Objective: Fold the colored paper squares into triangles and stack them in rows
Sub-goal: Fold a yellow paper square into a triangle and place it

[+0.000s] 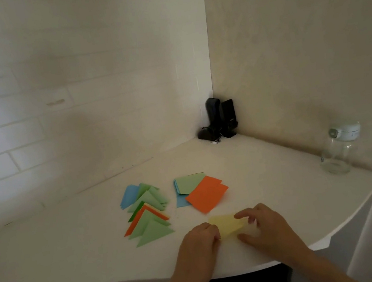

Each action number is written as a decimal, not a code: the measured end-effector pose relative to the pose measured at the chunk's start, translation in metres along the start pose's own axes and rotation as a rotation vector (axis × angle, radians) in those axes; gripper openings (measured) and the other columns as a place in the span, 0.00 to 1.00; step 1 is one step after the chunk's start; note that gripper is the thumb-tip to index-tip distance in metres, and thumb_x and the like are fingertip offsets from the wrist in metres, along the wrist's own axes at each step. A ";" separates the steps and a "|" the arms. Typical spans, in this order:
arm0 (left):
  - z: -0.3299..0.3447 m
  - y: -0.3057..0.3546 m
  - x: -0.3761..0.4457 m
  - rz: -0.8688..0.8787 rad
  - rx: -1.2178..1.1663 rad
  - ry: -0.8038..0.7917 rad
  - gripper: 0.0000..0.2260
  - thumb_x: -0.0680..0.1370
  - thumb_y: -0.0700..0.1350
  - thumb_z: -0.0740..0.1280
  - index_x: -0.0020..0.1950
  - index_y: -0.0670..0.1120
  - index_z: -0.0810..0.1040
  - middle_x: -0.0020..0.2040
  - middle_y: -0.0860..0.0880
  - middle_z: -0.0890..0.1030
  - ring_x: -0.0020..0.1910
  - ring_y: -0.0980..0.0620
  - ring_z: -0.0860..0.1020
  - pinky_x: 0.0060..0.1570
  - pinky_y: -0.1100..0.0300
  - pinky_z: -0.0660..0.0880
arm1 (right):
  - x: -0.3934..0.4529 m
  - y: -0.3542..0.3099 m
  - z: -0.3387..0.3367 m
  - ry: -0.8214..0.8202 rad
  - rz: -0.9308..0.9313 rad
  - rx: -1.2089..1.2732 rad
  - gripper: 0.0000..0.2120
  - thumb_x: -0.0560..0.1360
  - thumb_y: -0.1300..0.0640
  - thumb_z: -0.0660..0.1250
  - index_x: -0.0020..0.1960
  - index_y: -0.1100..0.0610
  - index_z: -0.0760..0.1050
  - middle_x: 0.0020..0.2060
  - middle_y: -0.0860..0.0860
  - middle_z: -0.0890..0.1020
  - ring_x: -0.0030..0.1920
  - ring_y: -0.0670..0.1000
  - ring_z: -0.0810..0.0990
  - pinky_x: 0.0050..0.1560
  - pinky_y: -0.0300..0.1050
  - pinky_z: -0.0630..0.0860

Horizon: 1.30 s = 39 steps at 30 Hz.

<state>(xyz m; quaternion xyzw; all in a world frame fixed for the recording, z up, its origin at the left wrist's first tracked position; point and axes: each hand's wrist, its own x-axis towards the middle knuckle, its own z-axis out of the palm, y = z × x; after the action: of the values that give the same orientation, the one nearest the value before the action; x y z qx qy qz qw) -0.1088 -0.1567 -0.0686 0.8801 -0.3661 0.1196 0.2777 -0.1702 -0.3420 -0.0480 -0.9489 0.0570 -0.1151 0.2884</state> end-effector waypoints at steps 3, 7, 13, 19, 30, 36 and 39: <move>-0.010 -0.016 -0.002 -0.034 -0.013 -0.037 0.05 0.70 0.44 0.61 0.41 0.46 0.76 0.42 0.49 0.79 0.44 0.51 0.75 0.45 0.51 0.72 | 0.011 -0.001 -0.002 -0.096 -0.038 -0.164 0.14 0.69 0.42 0.69 0.54 0.35 0.76 0.47 0.42 0.67 0.50 0.42 0.67 0.51 0.43 0.64; -0.018 -0.036 -0.005 -0.045 0.010 0.024 0.01 0.67 0.45 0.68 0.36 0.51 0.78 0.38 0.56 0.80 0.40 0.54 0.75 0.42 0.54 0.74 | 0.015 -0.001 0.006 -0.107 -0.077 -0.169 0.09 0.71 0.40 0.66 0.51 0.35 0.78 0.46 0.39 0.67 0.50 0.42 0.66 0.50 0.42 0.61; -0.008 -0.051 -0.007 -0.191 0.048 0.163 0.05 0.69 0.49 0.72 0.36 0.52 0.77 0.40 0.57 0.73 0.43 0.54 0.70 0.45 0.56 0.69 | 0.022 -0.003 0.016 -0.089 0.025 -0.008 0.09 0.71 0.39 0.67 0.33 0.34 0.72 0.43 0.40 0.73 0.45 0.39 0.71 0.55 0.48 0.69; 0.006 -0.037 -0.001 -0.242 0.295 0.223 0.14 0.71 0.60 0.64 0.33 0.52 0.72 0.37 0.53 0.71 0.40 0.51 0.69 0.38 0.58 0.63 | 0.031 -0.012 0.025 -0.005 0.145 -0.087 0.13 0.69 0.33 0.63 0.33 0.40 0.71 0.44 0.42 0.74 0.48 0.43 0.73 0.50 0.45 0.63; 0.007 -0.032 0.005 -0.332 0.419 0.173 0.17 0.71 0.62 0.64 0.31 0.50 0.73 0.36 0.50 0.73 0.39 0.48 0.71 0.37 0.54 0.68 | 0.036 -0.018 0.034 0.042 0.166 -0.271 0.21 0.63 0.26 0.61 0.34 0.45 0.68 0.40 0.41 0.70 0.44 0.43 0.70 0.46 0.43 0.61; -0.002 -0.040 -0.001 -0.373 0.324 0.125 0.12 0.74 0.61 0.63 0.41 0.53 0.75 0.46 0.53 0.72 0.50 0.51 0.68 0.45 0.58 0.60 | 0.039 -0.008 0.027 -0.018 0.137 -0.129 0.15 0.65 0.33 0.67 0.36 0.42 0.68 0.42 0.41 0.73 0.45 0.42 0.72 0.48 0.44 0.65; -0.007 -0.042 -0.003 -0.355 0.247 0.143 0.10 0.72 0.58 0.67 0.40 0.53 0.73 0.44 0.54 0.72 0.47 0.52 0.69 0.43 0.59 0.59 | 0.037 -0.002 0.022 -0.023 0.091 0.030 0.11 0.66 0.42 0.72 0.39 0.43 0.69 0.40 0.41 0.76 0.42 0.41 0.74 0.49 0.46 0.71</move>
<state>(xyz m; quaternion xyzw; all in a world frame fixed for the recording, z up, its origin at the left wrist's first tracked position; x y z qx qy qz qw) -0.0808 -0.1267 -0.0814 0.9472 -0.1675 0.1750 0.2099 -0.1289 -0.3357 -0.0577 -0.9421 0.0952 -0.0915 0.3081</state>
